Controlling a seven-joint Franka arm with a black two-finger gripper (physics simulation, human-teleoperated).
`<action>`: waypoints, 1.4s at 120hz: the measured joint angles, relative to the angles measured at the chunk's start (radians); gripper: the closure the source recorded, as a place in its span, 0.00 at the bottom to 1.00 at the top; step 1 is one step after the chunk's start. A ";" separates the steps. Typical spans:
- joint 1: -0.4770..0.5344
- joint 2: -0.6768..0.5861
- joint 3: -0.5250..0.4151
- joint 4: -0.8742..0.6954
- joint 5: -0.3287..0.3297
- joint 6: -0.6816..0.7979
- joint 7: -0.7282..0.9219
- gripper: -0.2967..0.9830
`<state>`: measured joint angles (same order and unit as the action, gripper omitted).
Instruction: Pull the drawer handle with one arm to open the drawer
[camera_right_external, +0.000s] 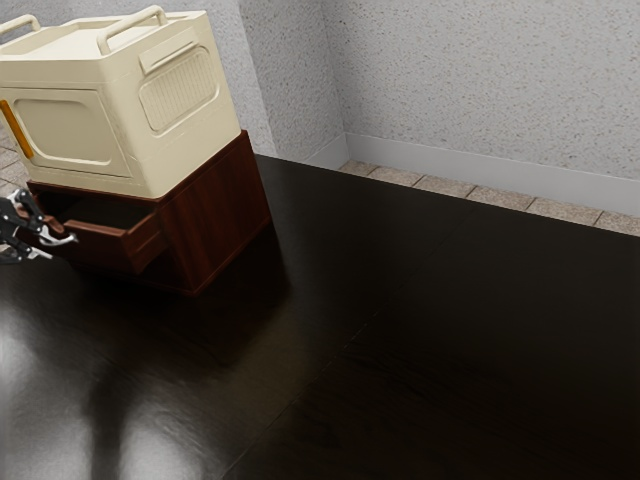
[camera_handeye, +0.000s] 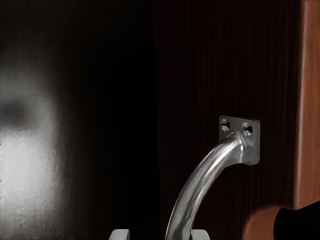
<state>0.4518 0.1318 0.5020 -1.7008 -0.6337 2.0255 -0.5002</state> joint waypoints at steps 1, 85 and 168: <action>0.000 -0.001 0.000 -0.001 0.000 0.000 0.000 0.71; 0.004 -0.051 0.026 -0.051 0.006 -0.035 0.021 0.71; -0.042 -0.116 0.116 -0.083 0.006 -0.083 0.056 0.71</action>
<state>0.4097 0.0155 0.6183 -1.7835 -0.6274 1.9425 -0.4445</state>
